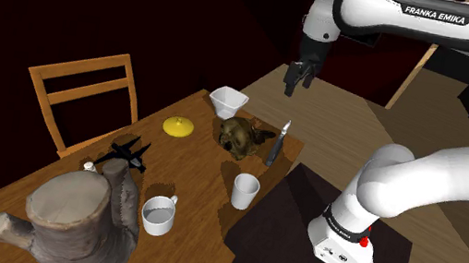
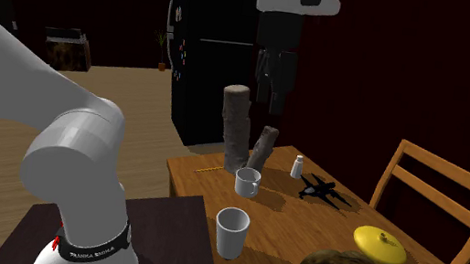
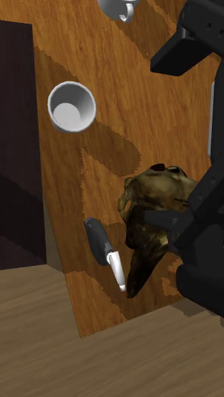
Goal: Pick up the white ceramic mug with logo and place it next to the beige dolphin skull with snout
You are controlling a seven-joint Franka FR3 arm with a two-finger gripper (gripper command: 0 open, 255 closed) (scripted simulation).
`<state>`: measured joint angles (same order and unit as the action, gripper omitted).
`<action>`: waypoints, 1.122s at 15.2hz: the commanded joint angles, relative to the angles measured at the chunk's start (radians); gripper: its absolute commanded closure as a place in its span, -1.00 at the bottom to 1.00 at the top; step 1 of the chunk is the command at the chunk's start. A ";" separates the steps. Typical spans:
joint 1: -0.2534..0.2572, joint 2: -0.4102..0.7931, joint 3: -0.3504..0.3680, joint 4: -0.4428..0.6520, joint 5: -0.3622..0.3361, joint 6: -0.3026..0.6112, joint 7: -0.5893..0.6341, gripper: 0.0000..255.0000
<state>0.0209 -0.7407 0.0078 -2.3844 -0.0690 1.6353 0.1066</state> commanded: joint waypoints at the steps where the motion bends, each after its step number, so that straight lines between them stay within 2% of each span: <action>1: 0.000 0.000 0.000 0.000 0.000 0.000 0.000 -1.00; 9: 0.063 0.099 0.113 -0.112 0.071 0.214 0.112 -1.00; 17: 0.115 0.286 0.233 -0.146 0.113 0.441 0.228 -1.00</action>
<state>0.1307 -0.4817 0.2262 -2.5244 0.0412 2.0410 0.3195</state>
